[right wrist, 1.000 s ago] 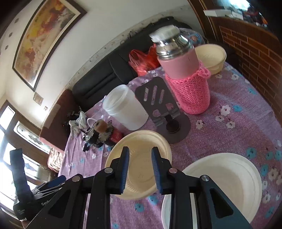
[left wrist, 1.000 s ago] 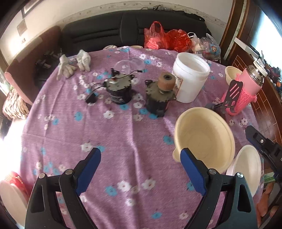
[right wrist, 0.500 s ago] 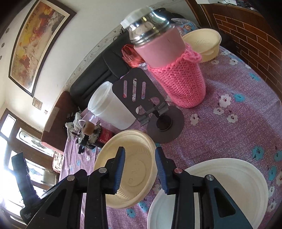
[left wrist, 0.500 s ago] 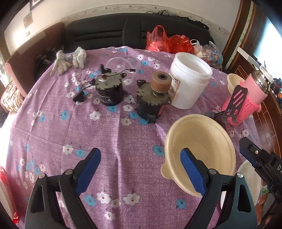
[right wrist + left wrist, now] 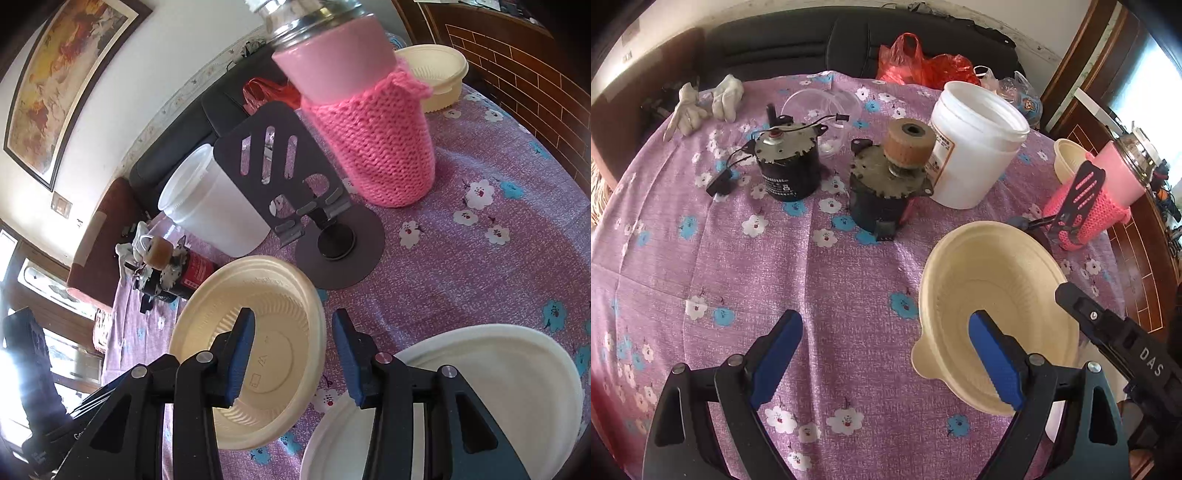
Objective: Organize plates and bowls
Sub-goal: 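Close the right gripper on the beige bowl rim while the left gripper straddles its rim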
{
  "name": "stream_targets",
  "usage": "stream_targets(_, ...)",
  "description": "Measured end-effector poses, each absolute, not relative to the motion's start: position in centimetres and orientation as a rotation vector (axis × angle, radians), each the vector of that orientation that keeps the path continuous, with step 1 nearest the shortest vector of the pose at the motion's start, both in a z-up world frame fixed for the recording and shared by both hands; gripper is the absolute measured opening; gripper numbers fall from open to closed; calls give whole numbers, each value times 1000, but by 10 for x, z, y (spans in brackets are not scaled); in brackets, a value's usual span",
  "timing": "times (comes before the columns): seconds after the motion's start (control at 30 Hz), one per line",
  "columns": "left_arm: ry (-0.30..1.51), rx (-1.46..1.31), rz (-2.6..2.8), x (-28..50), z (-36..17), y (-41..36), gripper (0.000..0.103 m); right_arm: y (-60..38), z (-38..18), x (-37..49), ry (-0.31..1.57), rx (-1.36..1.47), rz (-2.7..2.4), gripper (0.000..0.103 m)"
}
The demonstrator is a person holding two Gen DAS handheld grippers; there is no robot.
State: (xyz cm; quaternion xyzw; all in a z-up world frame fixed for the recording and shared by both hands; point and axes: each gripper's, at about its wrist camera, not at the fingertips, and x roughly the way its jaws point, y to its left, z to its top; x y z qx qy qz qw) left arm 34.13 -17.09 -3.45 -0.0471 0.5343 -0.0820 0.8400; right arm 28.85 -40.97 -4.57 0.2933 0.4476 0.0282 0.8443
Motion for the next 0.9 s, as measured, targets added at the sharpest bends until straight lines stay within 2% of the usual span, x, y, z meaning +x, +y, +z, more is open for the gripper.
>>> stream_targets(0.5, 1165, -166, -224, 347, -42, -165, 91, -385, -50, 294, 942, 562, 61, 46)
stream_targets(0.6, 1161, -144, -216, 346, -42, -166, 91, -379, -50, 295, 944, 540, 58, 40)
stream_targets(0.9, 1168, -158, -188, 351, -40, -154, 91, -360, -54, 299, 969, 499, 80, 31)
